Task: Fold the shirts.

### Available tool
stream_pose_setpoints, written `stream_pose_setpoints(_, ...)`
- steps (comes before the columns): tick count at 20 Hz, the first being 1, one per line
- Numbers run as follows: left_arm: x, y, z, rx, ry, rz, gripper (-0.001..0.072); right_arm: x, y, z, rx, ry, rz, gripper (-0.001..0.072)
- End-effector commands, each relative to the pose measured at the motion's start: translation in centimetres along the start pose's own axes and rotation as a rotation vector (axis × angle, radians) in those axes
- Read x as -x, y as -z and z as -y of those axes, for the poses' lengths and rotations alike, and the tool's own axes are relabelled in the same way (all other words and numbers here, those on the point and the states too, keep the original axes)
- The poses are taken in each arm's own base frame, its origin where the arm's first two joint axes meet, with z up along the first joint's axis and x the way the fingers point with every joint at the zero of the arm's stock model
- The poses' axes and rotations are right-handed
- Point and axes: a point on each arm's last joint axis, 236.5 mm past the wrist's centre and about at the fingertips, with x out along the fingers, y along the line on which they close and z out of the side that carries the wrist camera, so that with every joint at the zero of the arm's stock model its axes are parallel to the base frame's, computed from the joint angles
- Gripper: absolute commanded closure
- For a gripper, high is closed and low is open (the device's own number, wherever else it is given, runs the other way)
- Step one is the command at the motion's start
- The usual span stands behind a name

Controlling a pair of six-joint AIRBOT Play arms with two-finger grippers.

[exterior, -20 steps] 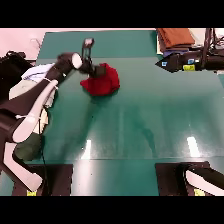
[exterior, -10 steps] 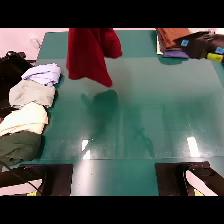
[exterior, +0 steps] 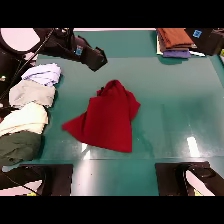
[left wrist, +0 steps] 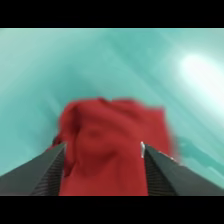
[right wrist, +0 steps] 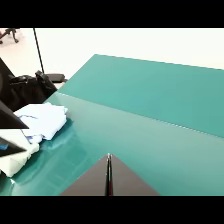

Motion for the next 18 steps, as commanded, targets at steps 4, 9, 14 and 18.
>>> stream_pose_setpoints(4,-0.1,6.7,-11.2,0.309,-0.157,-0.149,0.0148,0.1,-0.1,-0.1,0.001,0.000,0.003,0.0697)
stream_pose_setpoints(9,-4.3,17.3,-13.2,0.498,-0.144,-0.336,0.0148,0.1,-0.1,0.0,0.001,0.000,0.003,0.0697)
stream_pose_setpoints(14,-10.5,17.9,-13.0,0.689,-0.054,-0.183,0.0149,0.0,0.0,-0.2,0.002,-0.004,0.000,0.0697)
stream_pose_setpoints(18,-15.0,17.8,-12.5,0.803,0.054,-0.128,0.0148,-0.3,0.4,-1.3,0.011,-0.034,-0.011,0.0697)
